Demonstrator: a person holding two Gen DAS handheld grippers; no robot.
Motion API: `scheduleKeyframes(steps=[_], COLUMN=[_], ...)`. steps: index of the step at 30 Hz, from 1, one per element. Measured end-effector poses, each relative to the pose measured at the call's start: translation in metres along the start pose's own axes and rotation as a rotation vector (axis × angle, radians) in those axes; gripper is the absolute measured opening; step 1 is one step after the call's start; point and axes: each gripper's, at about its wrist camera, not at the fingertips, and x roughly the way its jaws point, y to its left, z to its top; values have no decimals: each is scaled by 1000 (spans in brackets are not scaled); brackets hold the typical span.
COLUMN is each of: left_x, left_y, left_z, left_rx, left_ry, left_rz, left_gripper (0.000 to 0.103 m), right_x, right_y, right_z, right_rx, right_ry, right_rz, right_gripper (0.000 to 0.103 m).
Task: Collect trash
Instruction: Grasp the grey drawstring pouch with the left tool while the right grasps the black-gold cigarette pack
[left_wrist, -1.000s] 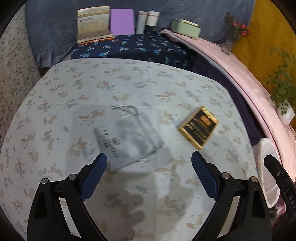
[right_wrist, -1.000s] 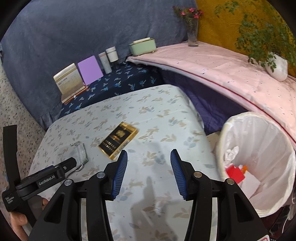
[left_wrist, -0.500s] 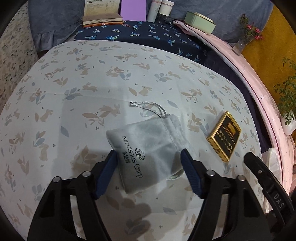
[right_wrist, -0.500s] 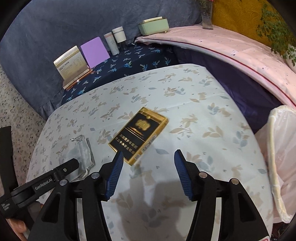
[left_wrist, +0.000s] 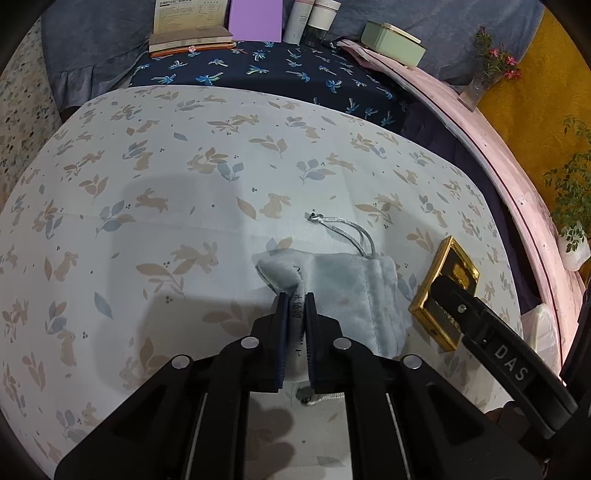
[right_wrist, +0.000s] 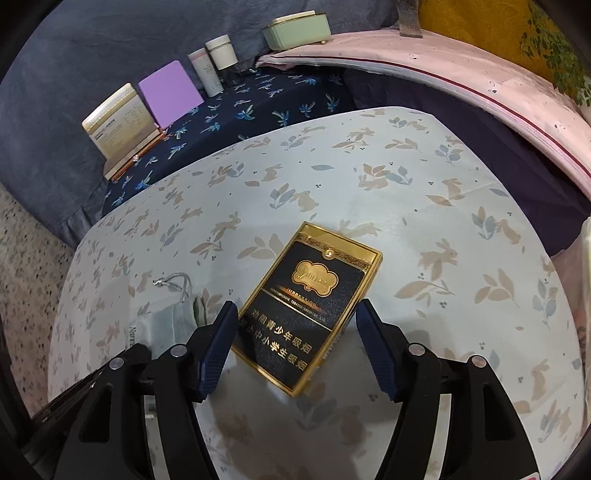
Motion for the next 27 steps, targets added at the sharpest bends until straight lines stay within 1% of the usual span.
scheduleKeyframes(steps=[5,8,12,15,21,27], left_x=[5,8,9,9,5,-7], left_y=[4,6,6,5,1,-16], left_z=[8,12,15,14,10,0], left_rx=[-5,-13,-16,-11,-5,17], left_ry=[-3,-4,-6,-9,-4,-9], left_rz=[13,12,12,18,11,-4], left_gripper=[8,8,8,8,7,6], right_x=[10,14,19,19,10,-8], right_y=[11,19,27,30,21,3], right_z=[4,5,2,-2,-6,-15], right_rx=[-10,-32,-83,-120,-123,-88], right_ry=[-15,-28,-49,-61,-55,-46], right_rz=[-39,-79,-133,-159,-129,-88], right_gripper=[69,70,70,67,57,56])
